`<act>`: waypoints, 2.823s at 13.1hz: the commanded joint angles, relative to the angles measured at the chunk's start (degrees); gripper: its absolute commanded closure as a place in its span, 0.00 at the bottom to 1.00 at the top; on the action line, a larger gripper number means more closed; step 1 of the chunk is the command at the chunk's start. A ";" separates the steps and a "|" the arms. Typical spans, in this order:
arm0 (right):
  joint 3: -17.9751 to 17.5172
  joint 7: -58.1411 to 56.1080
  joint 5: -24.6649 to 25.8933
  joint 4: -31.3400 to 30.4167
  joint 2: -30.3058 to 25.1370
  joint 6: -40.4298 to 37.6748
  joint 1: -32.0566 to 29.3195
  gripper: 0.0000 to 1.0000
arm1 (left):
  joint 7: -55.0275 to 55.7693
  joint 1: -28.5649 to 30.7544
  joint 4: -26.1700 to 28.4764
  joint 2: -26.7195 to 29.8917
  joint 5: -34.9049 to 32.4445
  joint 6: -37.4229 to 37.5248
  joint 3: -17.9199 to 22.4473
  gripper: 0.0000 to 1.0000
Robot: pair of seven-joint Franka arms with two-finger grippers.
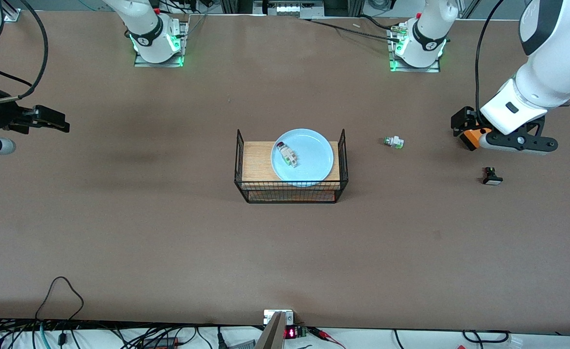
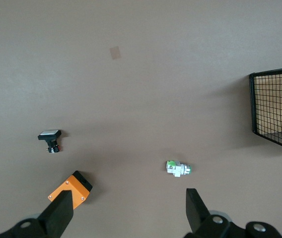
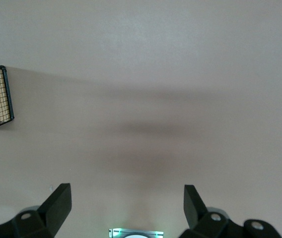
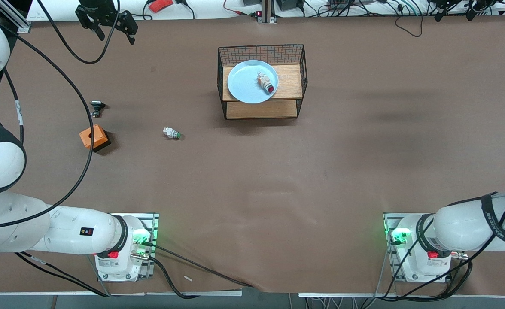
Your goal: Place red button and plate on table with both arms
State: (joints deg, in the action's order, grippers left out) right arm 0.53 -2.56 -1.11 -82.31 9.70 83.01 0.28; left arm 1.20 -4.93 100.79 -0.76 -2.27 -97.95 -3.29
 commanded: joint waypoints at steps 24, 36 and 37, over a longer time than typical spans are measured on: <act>0.00 0.36 1.46 0.57 0.24 0.13 -0.63 0.00 | 65.42 -26.98 -17.30 -31.84 23.89 -21.93 -2.43 0.00; -0.70 23.97 0.76 1.19 0.76 -0.04 4.98 0.00 | 65.33 -28.38 -16.50 -33.61 23.54 -19.91 -2.34 0.84; -0.70 27.92 0.59 1.19 0.76 -0.48 6.30 0.00 | 65.42 -28.30 -16.50 -33.35 23.54 -19.73 -2.34 0.84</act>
State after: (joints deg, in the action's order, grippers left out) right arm -0.10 18.83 -0.33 -81.87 10.82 84.10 4.07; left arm 66.08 -32.80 85.08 -34.15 21.69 -118.84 -6.52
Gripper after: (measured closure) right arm 0.000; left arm 0.661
